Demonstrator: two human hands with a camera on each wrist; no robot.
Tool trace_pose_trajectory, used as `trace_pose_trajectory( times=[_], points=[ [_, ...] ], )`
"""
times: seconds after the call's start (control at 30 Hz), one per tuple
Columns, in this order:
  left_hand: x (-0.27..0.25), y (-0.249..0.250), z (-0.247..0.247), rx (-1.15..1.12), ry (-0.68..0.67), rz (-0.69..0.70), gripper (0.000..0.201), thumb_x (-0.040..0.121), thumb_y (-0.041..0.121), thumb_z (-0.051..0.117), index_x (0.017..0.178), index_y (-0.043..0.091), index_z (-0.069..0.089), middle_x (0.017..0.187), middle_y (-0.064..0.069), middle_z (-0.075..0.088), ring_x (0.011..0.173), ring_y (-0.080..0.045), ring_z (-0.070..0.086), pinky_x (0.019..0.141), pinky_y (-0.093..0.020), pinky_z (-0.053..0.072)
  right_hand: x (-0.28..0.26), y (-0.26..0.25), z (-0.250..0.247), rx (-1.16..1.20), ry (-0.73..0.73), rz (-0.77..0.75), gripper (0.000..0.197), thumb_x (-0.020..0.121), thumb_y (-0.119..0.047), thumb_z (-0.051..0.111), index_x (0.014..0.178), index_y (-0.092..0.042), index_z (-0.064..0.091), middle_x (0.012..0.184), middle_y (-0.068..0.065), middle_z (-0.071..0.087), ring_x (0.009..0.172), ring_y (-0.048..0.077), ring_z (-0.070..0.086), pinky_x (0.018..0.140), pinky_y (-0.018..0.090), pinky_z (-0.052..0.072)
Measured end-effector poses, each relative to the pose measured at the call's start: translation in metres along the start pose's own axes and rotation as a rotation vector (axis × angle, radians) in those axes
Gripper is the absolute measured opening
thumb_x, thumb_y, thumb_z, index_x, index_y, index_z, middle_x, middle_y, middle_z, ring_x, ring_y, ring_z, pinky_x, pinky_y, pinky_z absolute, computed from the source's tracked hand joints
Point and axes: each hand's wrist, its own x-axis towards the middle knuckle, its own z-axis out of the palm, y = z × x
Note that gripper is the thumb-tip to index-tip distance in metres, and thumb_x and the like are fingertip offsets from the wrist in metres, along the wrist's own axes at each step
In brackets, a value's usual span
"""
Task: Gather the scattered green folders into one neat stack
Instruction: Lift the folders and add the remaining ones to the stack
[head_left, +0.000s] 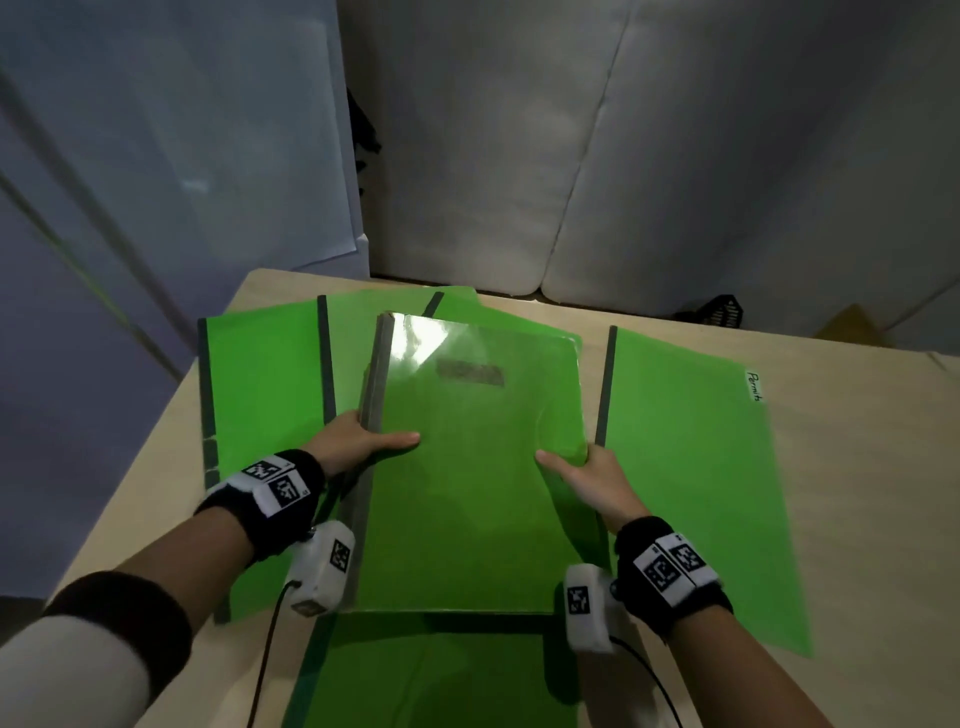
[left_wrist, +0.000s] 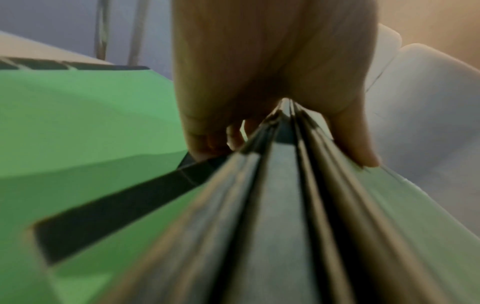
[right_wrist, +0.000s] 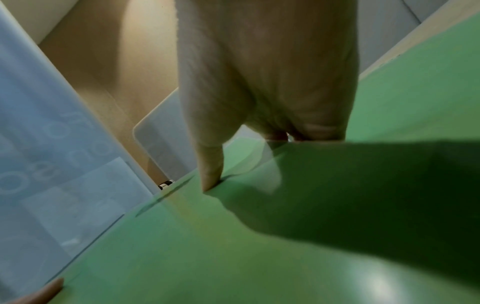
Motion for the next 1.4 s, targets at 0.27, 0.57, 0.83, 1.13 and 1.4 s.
trace_pose_trajectory(
  times=[0.27, 0.57, 0.83, 1.13, 1.4],
  points=[
    [-0.027, -0.023, 0.003, -0.017, 0.072, 0.108, 0.126, 0.062, 0.033, 0.083, 0.151, 0.02, -0.004, 0.158, -0.021, 0.014, 0.142, -0.04, 0.026, 0.116, -0.052, 0.024, -0.024, 0.012, 0.004, 0.01, -0.034, 0.062, 0.096, 0.075, -0.046, 0.069, 0.147, -0.005, 0.02, 0.152, 0.016, 0.03, 0.138, 0.032, 0.034, 0.11, 0.048, 0.034],
    [-0.075, -0.072, 0.015, 0.158, -0.135, -0.06, 0.087, 0.062, 0.068, 0.068, 0.112, -0.002, 0.057, 0.12, -0.035, 0.058, 0.109, -0.041, 0.059, 0.107, -0.054, 0.038, -0.071, 0.032, 0.007, -0.069, -0.105, 0.078, 0.037, 0.085, -0.03, 0.064, 0.11, -0.005, 0.052, 0.095, 0.005, 0.057, 0.078, 0.014, 0.055, 0.063, 0.021, 0.043],
    [-0.092, -0.083, 0.012, 0.183, -0.128, -0.122, 0.106, 0.055, 0.074, 0.066, 0.127, -0.003, 0.053, 0.147, -0.03, 0.035, 0.133, -0.046, 0.04, 0.11, -0.048, 0.036, -0.084, 0.03, 0.013, 0.005, -0.13, 0.07, 0.057, 0.078, -0.029, 0.072, 0.123, -0.004, 0.046, 0.098, 0.011, 0.059, 0.069, 0.015, 0.051, 0.054, 0.023, 0.041],
    [-0.068, -0.072, -0.024, -0.195, 0.011, 0.015, 0.125, 0.046, 0.068, 0.078, 0.146, 0.007, 0.033, 0.154, -0.011, 0.035, 0.141, -0.028, 0.034, 0.118, -0.05, 0.021, -0.065, -0.033, 0.013, 0.024, -0.126, -0.06, 0.075, 0.078, -0.032, 0.072, 0.133, 0.0, 0.033, 0.125, 0.014, 0.05, 0.111, 0.026, 0.049, 0.091, 0.035, 0.04],
    [-0.024, -0.057, -0.044, -0.59, 0.172, 0.083, 0.115, 0.043, 0.047, 0.086, 0.14, 0.003, 0.043, 0.151, -0.014, 0.038, 0.141, -0.029, 0.033, 0.118, -0.047, 0.02, 0.013, -0.028, -0.009, -0.233, 0.191, -0.162, 0.042, 0.093, -0.021, 0.049, 0.134, -0.011, 0.048, 0.146, 0.014, 0.042, 0.13, 0.03, 0.044, 0.109, 0.047, 0.032]
  ],
)
